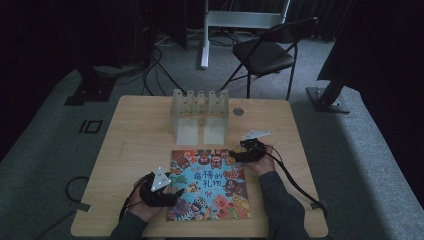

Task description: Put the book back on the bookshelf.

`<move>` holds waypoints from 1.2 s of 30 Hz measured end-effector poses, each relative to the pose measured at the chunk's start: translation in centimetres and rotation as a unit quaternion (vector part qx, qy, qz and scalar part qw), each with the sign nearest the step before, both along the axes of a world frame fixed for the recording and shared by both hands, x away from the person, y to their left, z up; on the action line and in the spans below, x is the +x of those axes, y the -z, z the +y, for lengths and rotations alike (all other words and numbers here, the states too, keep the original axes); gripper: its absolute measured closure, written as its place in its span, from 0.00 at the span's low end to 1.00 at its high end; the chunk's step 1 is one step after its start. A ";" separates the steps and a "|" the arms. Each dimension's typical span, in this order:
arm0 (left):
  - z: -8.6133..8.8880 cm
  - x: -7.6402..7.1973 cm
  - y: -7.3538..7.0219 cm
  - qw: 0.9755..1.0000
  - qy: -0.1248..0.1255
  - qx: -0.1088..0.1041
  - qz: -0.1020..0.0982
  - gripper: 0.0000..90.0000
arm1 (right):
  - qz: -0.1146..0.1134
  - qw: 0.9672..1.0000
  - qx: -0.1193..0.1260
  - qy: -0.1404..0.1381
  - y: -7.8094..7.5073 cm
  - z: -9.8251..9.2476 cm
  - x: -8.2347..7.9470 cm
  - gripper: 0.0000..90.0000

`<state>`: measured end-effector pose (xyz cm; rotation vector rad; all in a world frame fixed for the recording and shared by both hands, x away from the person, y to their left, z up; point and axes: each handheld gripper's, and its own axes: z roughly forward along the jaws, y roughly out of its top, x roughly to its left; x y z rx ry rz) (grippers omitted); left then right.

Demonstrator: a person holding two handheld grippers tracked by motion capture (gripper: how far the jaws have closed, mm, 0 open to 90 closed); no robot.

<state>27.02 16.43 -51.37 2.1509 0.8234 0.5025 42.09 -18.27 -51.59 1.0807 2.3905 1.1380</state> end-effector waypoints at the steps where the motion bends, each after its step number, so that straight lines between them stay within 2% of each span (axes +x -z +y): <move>1: -0.2 -0.1 0.0 1.000 0.004 0.001 0.000 0.26 | 0.006 1.000 0.002 -0.003 0.2 0.0 0.2 0.29; 5: -0.5 -0.2 0.0 1.000 0.008 0.000 0.001 0.26 | 0.012 1.000 0.014 -0.006 0.9 0.1 0.5 0.27; 6: -1.0 -0.4 0.0 1.000 0.018 0.003 0.006 0.26 | 0.017 1.000 0.020 -0.005 1.3 0.1 0.7 0.26; 10: -1.4 -0.4 0.1 1.000 0.021 0.011 0.010 0.20 | 0.025 1.000 0.016 -0.001 1.7 0.2 1.0 0.26; 11: -1.7 -0.5 0.2 1.000 0.022 0.011 0.016 0.20 | 0.028 0.999 0.017 -0.002 1.9 0.1 1.1 0.26; 12: -1.8 -0.5 0.2 1.000 0.022 0.012 0.014 0.16 | 0.034 0.999 0.019 -0.002 2.1 0.0 1.3 0.26; 16: -2.2 -0.7 0.3 0.999 0.029 0.010 0.020 0.13 | 0.049 0.999 0.019 -0.006 2.5 0.1 1.4 0.27; 20: -2.6 -0.9 0.1 0.999 0.035 -0.002 0.024 0.12 | 0.049 0.999 0.022 -0.002 2.5 0.1 1.4 0.27; 23: -2.7 -1.0 0.1 0.999 0.036 0.000 0.021 0.11 | 0.047 0.999 0.019 -0.004 2.5 0.1 1.3 0.27; 27: -3.6 -1.4 0.2 0.998 0.051 0.005 0.023 0.10 | 0.048 0.998 0.030 -0.004 2.6 -0.4 1.3 0.30; 29: -3.8 -1.4 0.3 0.998 0.054 0.006 0.024 0.10 | 0.053 0.998 0.025 -0.003 2.7 -0.6 1.3 0.32; 32: -4.0 -1.6 0.4 0.998 0.059 0.007 0.024 0.10 | 0.055 0.998 0.041 -0.004 2.7 -0.9 1.1 0.33; 36: -4.4 -1.7 0.5 0.998 0.063 0.008 0.024 0.10 | 0.057 0.997 0.048 -0.004 2.7 -1.0 1.1 0.33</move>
